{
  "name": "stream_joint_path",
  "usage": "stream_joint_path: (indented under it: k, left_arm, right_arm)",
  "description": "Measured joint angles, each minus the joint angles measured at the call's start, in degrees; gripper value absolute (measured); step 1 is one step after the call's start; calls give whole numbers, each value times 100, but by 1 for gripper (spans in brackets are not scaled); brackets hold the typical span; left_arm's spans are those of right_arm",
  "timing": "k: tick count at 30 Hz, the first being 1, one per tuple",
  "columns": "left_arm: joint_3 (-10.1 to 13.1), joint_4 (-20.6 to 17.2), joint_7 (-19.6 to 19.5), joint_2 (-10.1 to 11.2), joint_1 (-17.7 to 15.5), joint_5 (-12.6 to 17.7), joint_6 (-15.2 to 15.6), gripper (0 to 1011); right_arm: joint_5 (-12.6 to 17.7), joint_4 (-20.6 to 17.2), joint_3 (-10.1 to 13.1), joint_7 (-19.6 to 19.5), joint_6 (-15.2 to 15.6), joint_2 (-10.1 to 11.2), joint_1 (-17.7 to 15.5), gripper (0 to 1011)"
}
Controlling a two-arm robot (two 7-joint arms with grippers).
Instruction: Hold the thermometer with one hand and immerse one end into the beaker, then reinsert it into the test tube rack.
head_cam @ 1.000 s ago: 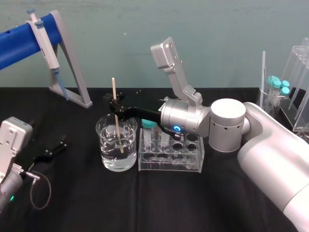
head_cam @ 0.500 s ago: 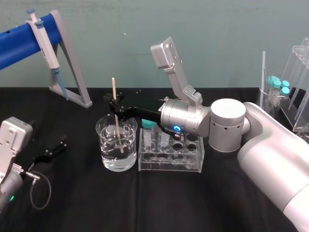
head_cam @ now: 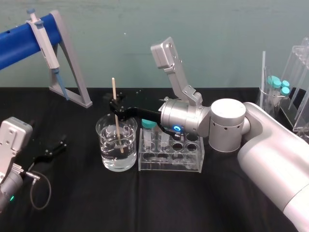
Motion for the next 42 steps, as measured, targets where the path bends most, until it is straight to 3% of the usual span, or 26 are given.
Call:
stream_joint_path:
  k: [42]
  left_arm:
    - [0,0,0,0,0,0,0,1004]
  right_arm:
    - [0,0,0,0,0,0,0,53]
